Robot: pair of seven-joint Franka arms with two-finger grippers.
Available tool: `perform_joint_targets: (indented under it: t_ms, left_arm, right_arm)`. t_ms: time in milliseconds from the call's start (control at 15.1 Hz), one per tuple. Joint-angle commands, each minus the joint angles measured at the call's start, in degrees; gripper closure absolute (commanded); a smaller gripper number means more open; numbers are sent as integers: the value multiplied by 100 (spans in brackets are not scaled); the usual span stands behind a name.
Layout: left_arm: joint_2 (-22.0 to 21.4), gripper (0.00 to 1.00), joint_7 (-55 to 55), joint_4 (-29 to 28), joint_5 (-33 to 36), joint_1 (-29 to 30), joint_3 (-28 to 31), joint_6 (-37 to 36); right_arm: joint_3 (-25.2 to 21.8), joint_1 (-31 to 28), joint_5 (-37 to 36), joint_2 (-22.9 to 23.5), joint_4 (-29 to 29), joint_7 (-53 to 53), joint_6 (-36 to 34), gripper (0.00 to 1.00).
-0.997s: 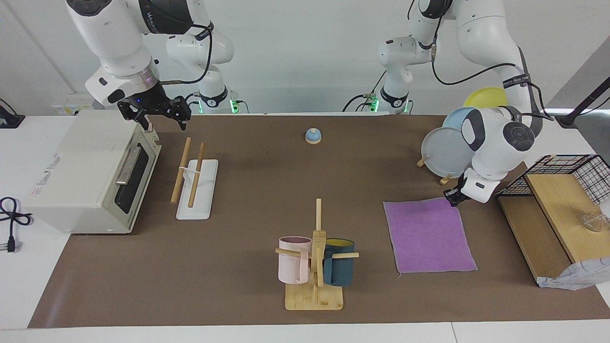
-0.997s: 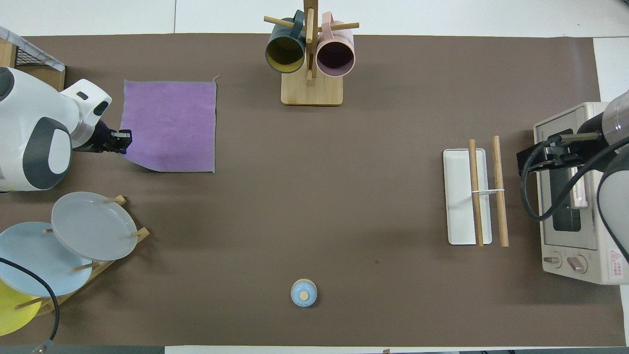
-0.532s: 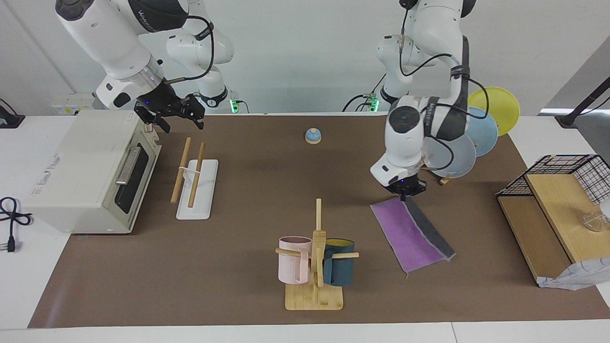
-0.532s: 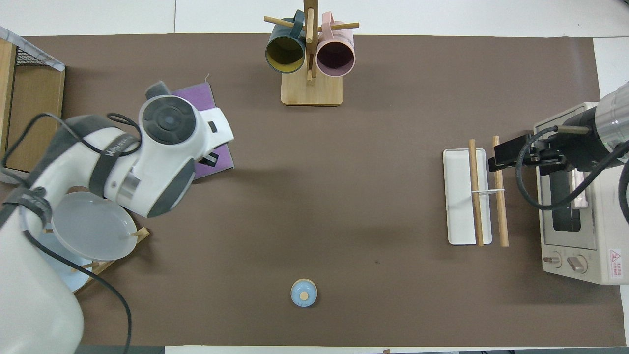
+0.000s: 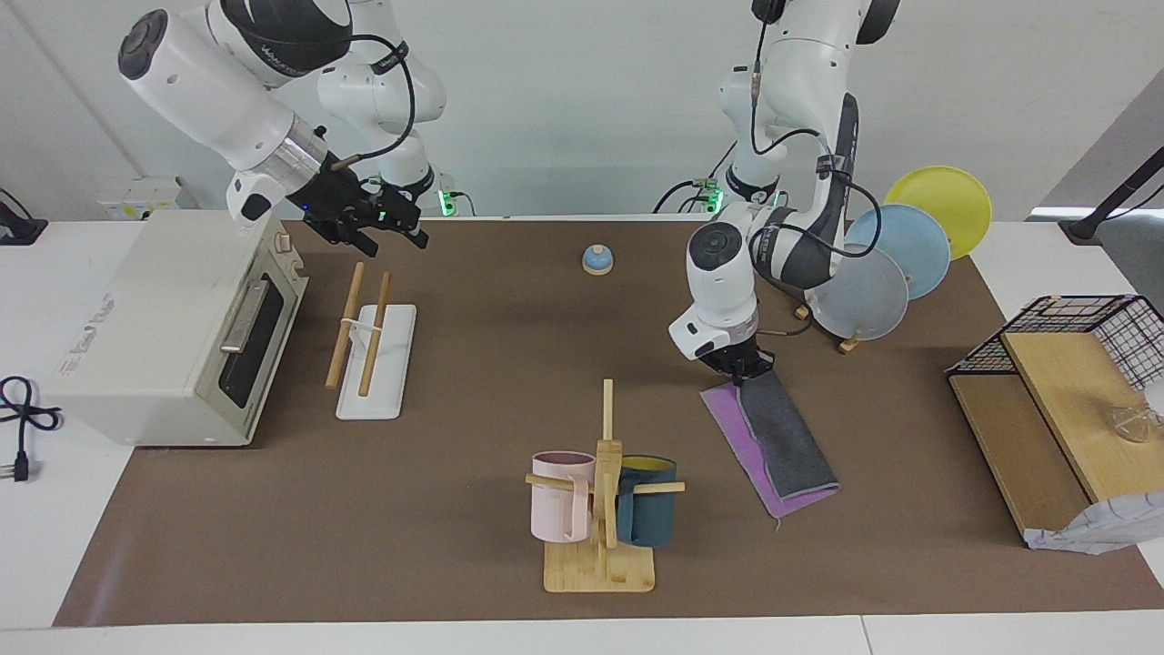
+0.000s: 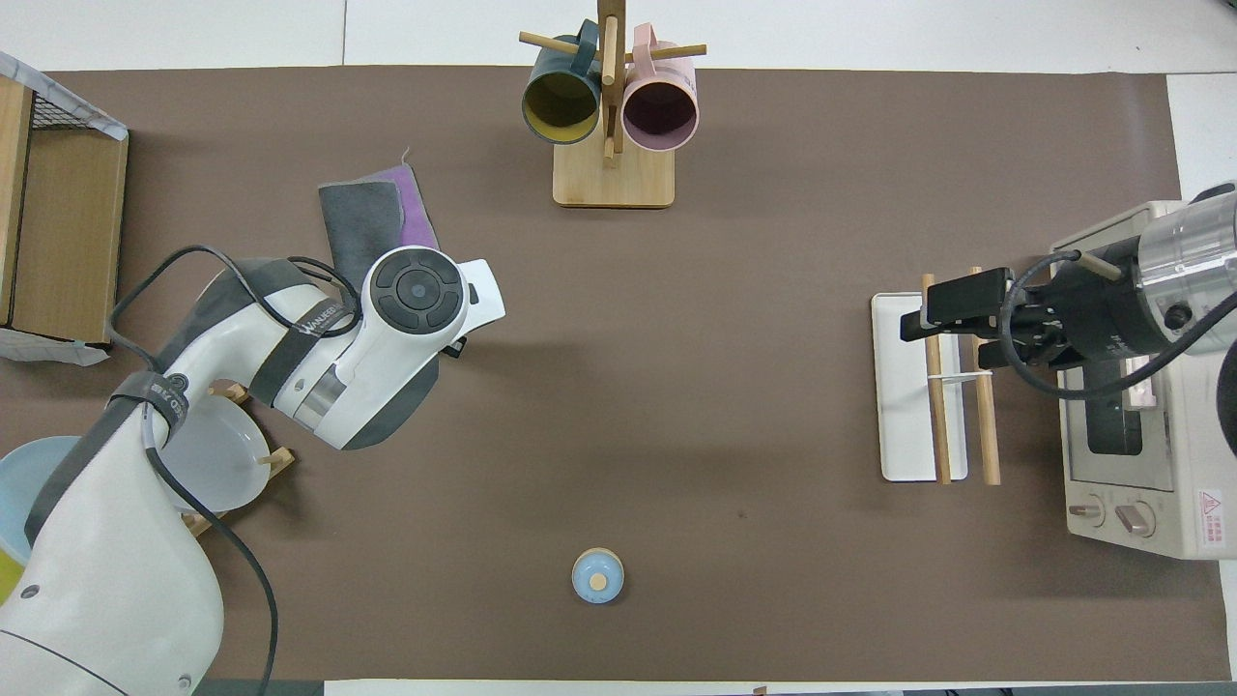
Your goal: Fold towel and hang on rack
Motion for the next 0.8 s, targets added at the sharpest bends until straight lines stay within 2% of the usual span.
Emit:
perform_joint_targets:
  t_ms: [0,133,332,399,465,598,731]
  left_arm:
    - [11,100,-185,127,-228,11,-9,106]
    - [126,100,-194,355,-467,-7,-9,106]
    - [117,100,-360,85,-476,-42,0,368]
    - [108,22,-553,31,-476,-42,-8,474]
    - [117,0,-737,74,-485,-42,-9,432]
    - [38,0,-784,101,-651,-16,-26,283]
    - [-85,0,-652,276,-1185,159,-35,89]
  right_arm:
    - [4,42,190,-256,-413,91,241,0]
    - [4,42,409,-283,-476,204,250,0]
    - [13,50,446,-283,-476,433,303,0]
    - [13,59,446,-283,-476,433,303,0]
    - [13,68,446,-283,-476,433,303,0]
    - [13,68,454,-283,-476,433,303,0]
    - [13,68,463,-283,-485,451,329,0]
